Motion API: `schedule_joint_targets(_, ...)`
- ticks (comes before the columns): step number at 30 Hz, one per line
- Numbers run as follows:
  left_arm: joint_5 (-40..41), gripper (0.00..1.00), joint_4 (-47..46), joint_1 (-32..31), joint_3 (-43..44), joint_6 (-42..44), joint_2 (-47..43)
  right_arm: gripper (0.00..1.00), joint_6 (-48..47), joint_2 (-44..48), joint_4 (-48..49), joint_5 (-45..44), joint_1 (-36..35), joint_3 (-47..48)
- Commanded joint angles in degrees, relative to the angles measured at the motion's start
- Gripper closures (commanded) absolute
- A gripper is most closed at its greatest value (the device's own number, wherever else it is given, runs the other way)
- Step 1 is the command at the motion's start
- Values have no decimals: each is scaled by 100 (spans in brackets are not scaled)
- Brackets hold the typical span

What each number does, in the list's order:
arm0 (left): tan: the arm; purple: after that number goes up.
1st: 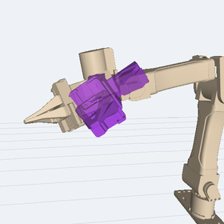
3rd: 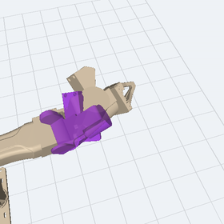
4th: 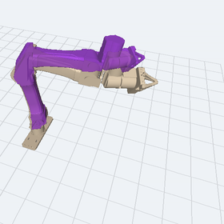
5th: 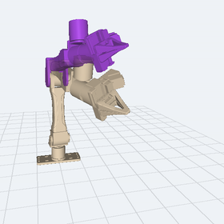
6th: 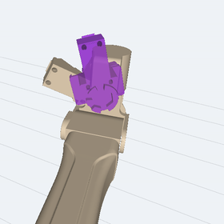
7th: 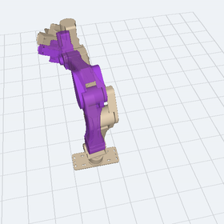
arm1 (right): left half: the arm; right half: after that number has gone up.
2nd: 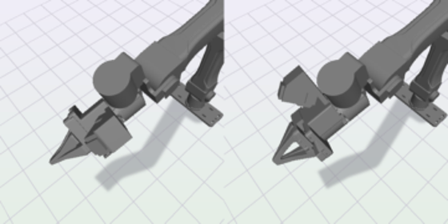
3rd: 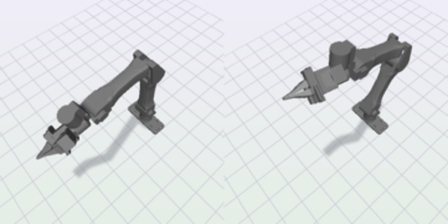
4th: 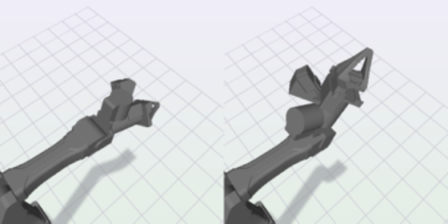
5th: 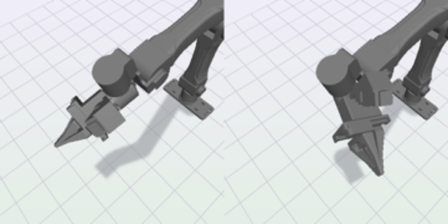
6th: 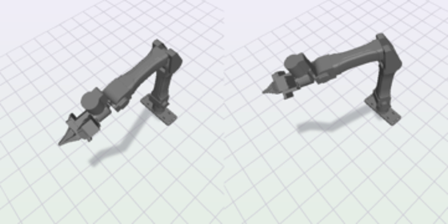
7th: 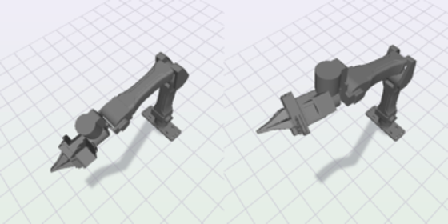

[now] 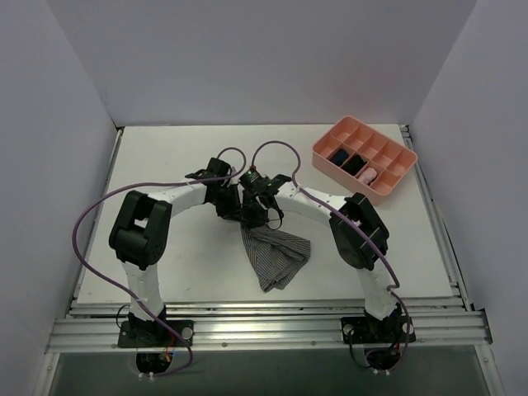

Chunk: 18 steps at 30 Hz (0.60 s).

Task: Roll the underwear
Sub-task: Fold the underwear

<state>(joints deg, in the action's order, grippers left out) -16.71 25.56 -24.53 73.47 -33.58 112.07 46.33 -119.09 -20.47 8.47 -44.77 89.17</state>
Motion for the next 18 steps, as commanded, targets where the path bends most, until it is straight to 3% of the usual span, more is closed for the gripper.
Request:
schedule_joint_targets(1, 203, 75, 107, 10, -333, -148, -124, 77, -27, 227, -238, -258, -58, 180)
schedule_joint_targets(6, 80, 71, 63, 98, -509, -385, -501, 70, -378, 404, -467, -241, -14, 233)
schedule_joint_targets(18, -358, 64, 335, 511, -211, -324, -1222, 71, -414, 597, -229, -232, 21, 136)
